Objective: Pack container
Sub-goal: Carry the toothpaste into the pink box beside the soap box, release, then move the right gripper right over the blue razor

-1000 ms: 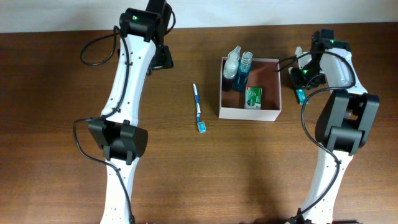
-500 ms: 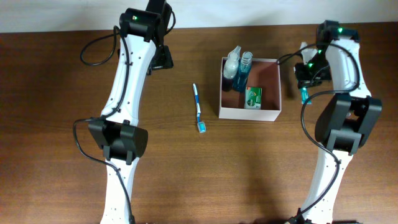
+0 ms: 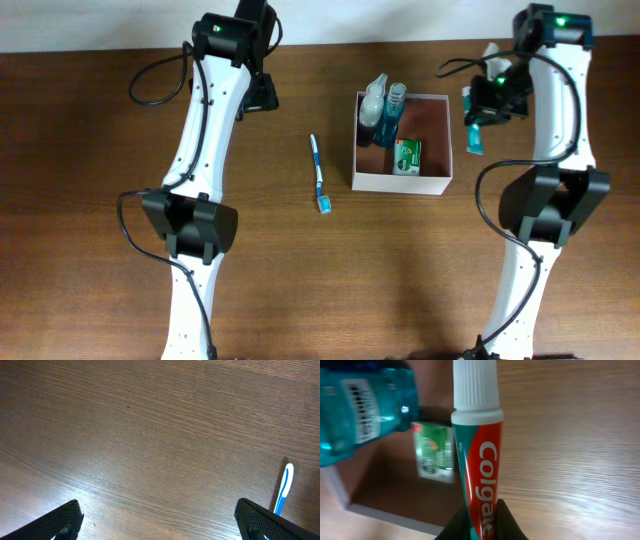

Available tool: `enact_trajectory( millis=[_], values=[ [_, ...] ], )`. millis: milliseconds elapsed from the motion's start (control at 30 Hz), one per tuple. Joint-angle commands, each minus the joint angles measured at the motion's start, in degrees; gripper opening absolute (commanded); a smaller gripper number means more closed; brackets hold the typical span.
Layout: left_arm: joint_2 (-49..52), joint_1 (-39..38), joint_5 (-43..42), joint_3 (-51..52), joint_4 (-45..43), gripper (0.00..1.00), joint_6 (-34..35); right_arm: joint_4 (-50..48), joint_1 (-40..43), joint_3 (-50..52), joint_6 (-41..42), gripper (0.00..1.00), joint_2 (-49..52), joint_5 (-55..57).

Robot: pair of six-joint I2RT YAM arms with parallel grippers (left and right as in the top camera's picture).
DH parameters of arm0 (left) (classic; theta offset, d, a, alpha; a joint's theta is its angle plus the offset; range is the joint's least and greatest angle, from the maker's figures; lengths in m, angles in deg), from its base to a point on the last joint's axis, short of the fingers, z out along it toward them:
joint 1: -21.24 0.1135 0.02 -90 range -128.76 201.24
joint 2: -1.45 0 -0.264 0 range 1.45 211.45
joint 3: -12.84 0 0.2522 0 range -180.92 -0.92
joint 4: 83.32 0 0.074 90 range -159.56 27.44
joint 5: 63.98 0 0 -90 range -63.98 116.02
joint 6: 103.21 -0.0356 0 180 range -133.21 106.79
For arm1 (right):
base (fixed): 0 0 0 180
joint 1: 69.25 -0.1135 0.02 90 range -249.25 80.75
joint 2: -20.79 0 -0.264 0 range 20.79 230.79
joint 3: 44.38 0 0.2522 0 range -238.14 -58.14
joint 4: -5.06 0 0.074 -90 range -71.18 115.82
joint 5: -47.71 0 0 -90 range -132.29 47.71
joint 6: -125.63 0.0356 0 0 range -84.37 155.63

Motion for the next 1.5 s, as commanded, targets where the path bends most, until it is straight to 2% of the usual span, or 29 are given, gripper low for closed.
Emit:
enact_trajectory(
  millis=[0, 100, 433, 733, 967, 1033, 1233, 1467],
  values=[
    [-0.13, -0.02, 0.61, 0.28, 0.04, 0.99, -0.74, 0.35, -2.54, -0.66, 2.93, 0.12, -1.81, -3.32],
    [-0.13, -0.02, 0.61, 0.28, 0.04, 0.99, -0.74, 0.35, -3.98, -0.66, 2.97, 0.15, -1.81, -3.32],
    [-0.13, -0.02, 0.61, 0.28, 0.04, 0.99, -0.74, 0.26, -5.57, -0.63, 3.39, 0.17, -1.81, -1.01],
    [-0.13, -0.02, 0.61, 0.28, 0.04, 0.99, -0.74, -2.47, -3.63, -0.68, 4.57, 0.33, -1.81, 3.54],
    [-0.13, -0.02, 0.61, 0.28, 0.04, 0.99, -0.74, 0.11, 4.35, -0.87, 5.03, 0.46, -1.81, 14.82],
    [-0.13, -0.02, 0.61, 0.28, 0.04, 0.99, -0.74, 0.35, 7.15, -0.35, 3.96, 0.48, -1.81, 18.73],
    [-0.13, -0.02, 0.61, 0.28, 0.04, 0.99, -0.74, 0.35, 14.38, 2.38, -1.73, 0.49, -1.81, 18.75],
    [-0.13, 0.02, 0.61, 0.28, 0.04, 0.99, -0.74, 0.35, 21.64, 13.18, -7.26, 0.53, -1.81, 17.03]
  ],
)
